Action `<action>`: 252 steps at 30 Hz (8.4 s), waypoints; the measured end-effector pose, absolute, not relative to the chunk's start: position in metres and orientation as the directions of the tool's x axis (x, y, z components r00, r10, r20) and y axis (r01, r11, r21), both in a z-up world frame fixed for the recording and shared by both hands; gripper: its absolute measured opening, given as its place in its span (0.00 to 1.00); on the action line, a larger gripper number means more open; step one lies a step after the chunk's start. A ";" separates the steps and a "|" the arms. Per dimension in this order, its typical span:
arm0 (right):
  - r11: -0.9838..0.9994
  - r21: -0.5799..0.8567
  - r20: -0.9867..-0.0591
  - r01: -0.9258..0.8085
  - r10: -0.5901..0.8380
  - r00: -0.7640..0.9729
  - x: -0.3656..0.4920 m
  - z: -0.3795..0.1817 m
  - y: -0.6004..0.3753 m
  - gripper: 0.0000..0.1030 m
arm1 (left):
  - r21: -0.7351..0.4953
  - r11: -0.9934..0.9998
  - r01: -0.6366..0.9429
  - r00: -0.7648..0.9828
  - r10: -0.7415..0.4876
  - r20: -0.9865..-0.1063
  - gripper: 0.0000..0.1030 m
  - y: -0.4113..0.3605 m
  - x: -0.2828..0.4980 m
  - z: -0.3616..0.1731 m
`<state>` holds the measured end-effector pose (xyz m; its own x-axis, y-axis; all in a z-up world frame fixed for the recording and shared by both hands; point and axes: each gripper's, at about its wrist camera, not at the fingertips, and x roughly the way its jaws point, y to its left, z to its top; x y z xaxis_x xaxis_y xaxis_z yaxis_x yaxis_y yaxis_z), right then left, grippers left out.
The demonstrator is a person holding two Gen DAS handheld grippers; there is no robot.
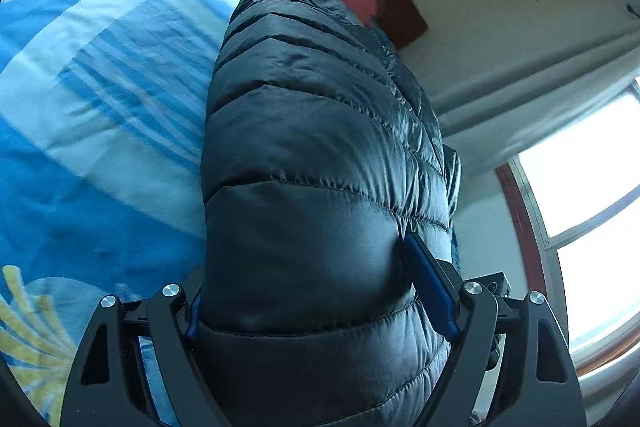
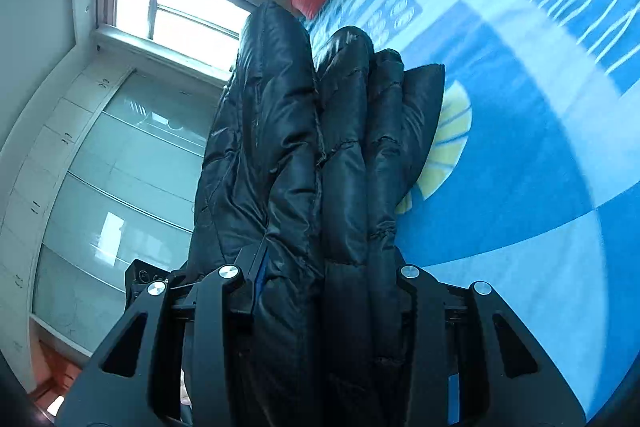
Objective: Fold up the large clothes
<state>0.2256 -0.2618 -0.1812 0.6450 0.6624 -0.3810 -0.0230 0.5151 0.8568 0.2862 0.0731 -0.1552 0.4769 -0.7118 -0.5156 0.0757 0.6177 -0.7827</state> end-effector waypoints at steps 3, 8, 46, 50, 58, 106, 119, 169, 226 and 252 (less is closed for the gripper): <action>0.524 0.852 -0.397 -0.006 0.653 0.645 0.227 -0.185 -0.264 0.36 | -0.779 0.624 0.059 0.479 -0.703 -0.527 0.78 0.068 0.290 -0.167; 0.533 0.846 -0.413 0.012 0.642 0.646 0.228 -0.185 -0.262 0.38 | -0.783 0.619 0.064 0.477 -0.708 -0.521 0.78 0.075 0.299 -0.171; 0.601 0.794 -0.538 0.092 0.624 0.566 0.290 -0.186 -0.283 0.49 | -0.690 0.718 0.090 0.464 -0.644 -0.609 0.67 0.110 0.352 -0.167; 0.655 0.754 -0.550 0.036 0.601 0.579 0.278 -0.164 -0.287 0.73 | -0.692 0.715 0.097 0.481 -0.643 -0.596 0.69 0.122 0.343 -0.154; 0.654 0.756 -0.541 0.027 0.601 0.588 0.307 -0.152 -0.290 0.80 | -0.717 0.692 0.086 0.523 -0.644 -0.558 0.74 0.132 0.367 -0.142; 0.514 0.847 -0.473 0.137 0.609 0.637 0.235 -0.183 -0.331 0.72 | -0.526 0.850 -0.003 0.566 -0.432 -0.702 0.77 0.121 0.321 -0.135; 0.530 0.808 -0.546 0.257 0.512 0.663 0.146 -0.186 -0.335 0.72 | -0.515 0.853 -0.085 0.578 -0.379 -0.723 0.77 0.146 0.234 -0.141; 0.989 0.084 -0.642 0.120 -0.039 0.766 -0.009 -0.036 -0.165 0.83 | -0.095 0.995 0.000 0.767 -0.061 -0.639 0.78 0.060 0.060 -0.041; 0.990 0.095 -0.626 0.108 -0.025 0.779 -0.013 -0.028 -0.161 0.83 | -0.093 0.995 0.030 0.777 -0.081 -0.624 0.78 0.053 0.059 -0.031; 0.990 0.096 -0.639 0.108 -0.022 0.769 -0.010 -0.039 -0.165 0.83 | -0.005 0.999 0.045 0.810 -0.040 -0.584 0.86 0.041 0.060 -0.025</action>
<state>-0.0098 -0.1653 -0.0389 0.7690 -0.0218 -0.6389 0.1075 0.9896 0.0956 0.0597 0.0405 -0.0255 0.8105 -0.0397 -0.5845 0.0451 0.9990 -0.0053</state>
